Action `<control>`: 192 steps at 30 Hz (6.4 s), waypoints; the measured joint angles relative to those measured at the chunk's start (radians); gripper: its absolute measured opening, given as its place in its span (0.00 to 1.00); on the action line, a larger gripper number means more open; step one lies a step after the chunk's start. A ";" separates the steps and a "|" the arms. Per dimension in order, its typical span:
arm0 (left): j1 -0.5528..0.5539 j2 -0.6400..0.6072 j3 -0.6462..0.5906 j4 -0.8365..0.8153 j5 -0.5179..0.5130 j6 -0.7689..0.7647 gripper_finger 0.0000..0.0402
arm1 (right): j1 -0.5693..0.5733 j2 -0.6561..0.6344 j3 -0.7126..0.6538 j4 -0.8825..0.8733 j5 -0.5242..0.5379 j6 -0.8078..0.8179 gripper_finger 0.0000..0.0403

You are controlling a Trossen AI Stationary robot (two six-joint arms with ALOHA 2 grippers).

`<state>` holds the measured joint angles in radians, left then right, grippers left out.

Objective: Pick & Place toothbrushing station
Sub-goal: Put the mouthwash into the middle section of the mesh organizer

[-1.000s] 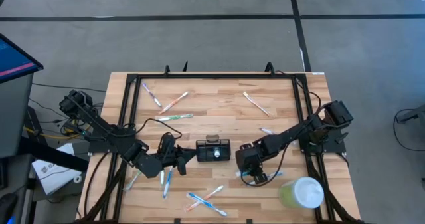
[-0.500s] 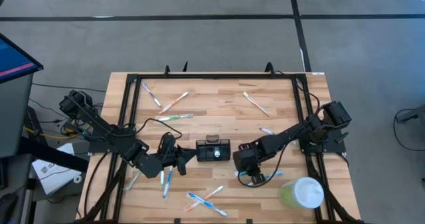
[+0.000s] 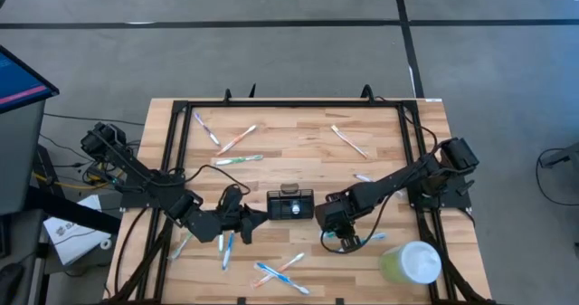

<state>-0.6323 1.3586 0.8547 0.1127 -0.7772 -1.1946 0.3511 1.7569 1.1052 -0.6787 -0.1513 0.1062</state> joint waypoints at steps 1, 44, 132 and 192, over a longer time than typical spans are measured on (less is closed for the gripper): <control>0.000 0.000 0.000 0.000 0.012 0.000 0.01 | 0.000 0.000 0.018 -0.013 0.000 0.000 0.33; 0.257 -0.076 0.000 -0.125 0.558 -0.132 0.10 | -0.060 -0.003 0.571 -0.265 0.208 0.287 0.33; 0.438 0.025 0.000 0.121 0.766 -0.085 0.38 | -0.079 -0.003 0.571 -0.253 0.261 0.288 0.33; 0.452 0.024 0.333 -0.687 0.742 0.117 0.22 | -0.033 -0.114 0.571 -0.325 0.318 0.306 0.66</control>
<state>-0.1799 1.3830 1.1877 -0.5738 -0.0349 -1.0771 0.3182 1.6424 1.6764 -1.0034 0.1671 0.4122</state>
